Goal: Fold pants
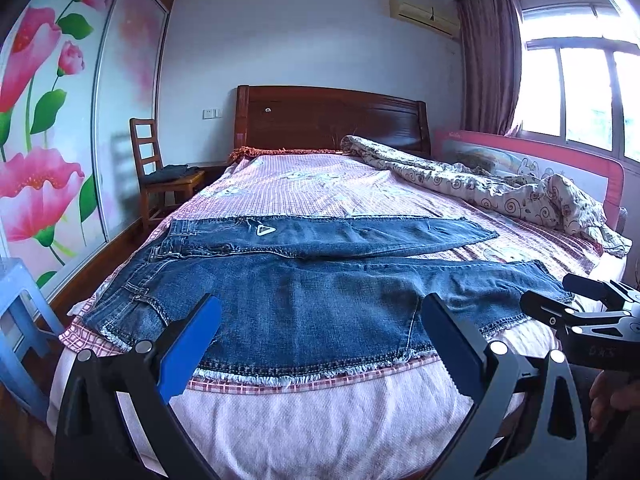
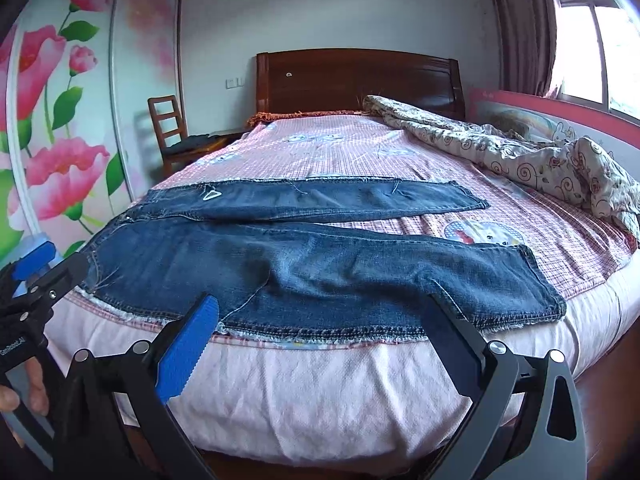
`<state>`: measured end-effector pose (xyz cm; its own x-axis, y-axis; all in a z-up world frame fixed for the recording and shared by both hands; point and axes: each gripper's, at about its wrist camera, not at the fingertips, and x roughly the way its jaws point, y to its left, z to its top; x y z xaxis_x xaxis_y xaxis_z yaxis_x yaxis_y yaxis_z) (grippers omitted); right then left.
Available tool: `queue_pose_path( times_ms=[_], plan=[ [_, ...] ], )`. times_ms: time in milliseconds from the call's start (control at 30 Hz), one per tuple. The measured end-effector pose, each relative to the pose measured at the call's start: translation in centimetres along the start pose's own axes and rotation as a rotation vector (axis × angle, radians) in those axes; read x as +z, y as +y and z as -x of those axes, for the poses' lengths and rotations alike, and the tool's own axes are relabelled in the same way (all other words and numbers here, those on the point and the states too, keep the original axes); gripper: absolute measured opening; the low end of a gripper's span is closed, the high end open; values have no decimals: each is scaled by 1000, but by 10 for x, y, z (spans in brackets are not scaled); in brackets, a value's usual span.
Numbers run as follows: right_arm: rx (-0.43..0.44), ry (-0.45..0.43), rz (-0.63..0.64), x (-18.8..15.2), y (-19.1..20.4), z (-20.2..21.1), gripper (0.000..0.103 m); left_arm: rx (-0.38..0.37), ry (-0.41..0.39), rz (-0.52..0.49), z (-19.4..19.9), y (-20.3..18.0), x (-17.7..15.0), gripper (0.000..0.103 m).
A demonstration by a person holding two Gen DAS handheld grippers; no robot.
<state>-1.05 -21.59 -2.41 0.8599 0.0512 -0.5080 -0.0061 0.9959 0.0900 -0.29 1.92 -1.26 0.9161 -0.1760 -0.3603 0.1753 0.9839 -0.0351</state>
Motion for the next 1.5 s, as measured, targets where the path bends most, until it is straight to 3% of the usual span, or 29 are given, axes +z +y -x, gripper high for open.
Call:
queue_pose_path(
  times_ms=[1500],
  plan=[
    [9,15,-18,-2,0,-1,100,-1,37,3,-6,-3,-8,100]
  ],
)
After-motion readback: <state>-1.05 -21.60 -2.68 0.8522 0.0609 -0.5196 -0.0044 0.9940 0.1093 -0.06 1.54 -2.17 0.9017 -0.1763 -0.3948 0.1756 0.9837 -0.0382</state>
